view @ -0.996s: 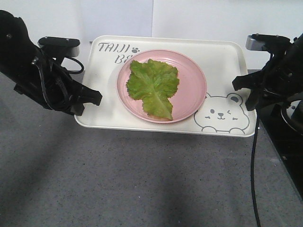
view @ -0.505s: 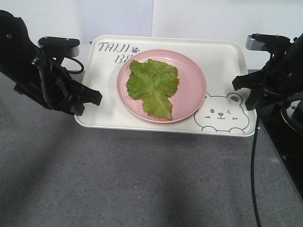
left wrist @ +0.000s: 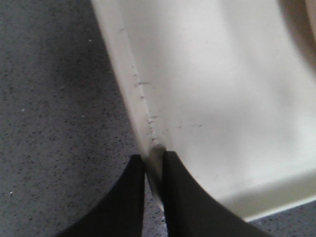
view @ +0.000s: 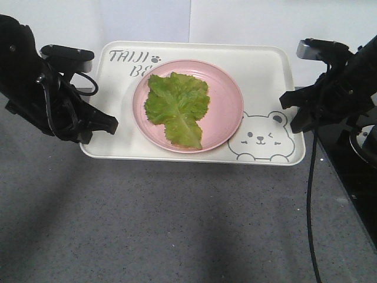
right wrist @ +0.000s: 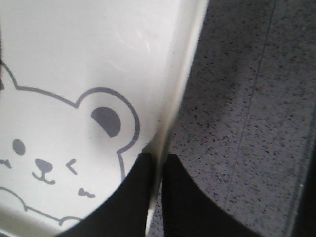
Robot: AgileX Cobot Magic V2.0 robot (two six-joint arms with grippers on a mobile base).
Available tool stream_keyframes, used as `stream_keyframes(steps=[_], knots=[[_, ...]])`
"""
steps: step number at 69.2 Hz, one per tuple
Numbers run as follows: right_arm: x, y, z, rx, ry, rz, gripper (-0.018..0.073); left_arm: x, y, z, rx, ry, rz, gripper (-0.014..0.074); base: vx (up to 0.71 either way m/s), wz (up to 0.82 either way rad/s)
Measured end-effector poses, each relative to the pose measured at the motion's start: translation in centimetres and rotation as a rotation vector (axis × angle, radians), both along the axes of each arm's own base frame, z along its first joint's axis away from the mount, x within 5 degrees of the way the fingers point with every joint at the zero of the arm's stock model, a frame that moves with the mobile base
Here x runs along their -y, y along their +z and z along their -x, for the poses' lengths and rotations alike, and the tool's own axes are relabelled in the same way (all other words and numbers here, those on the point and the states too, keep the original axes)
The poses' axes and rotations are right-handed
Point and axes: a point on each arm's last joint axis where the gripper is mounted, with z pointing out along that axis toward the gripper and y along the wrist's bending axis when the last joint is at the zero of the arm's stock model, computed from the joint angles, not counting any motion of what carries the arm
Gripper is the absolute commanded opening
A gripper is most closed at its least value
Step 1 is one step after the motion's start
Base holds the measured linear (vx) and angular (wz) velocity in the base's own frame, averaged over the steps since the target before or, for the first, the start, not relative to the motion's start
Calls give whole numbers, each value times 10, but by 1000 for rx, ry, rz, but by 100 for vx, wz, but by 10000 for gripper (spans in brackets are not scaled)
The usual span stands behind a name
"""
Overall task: Transfer vegetables to tray and serve
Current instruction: 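Lower the tray onto the grey counter with both grippers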
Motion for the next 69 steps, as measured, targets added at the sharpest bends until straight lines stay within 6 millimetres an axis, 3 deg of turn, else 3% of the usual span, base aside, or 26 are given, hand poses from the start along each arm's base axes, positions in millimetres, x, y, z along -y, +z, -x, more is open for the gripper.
stream_keyframes(steps=[19,37,69], knots=[[-7,-32,-19,-53,30,-59,-6,-5,-5,-4,-4,14,-68,-7,0,0],[-7,-55,-29,-105,48,-51,-6,2,-44,-22,-122,22,-112,-7,0,0],[-6,-95,-38,-230,66,-25,-2,9,-94,-36,-292,29,-150,-7,0,0]])
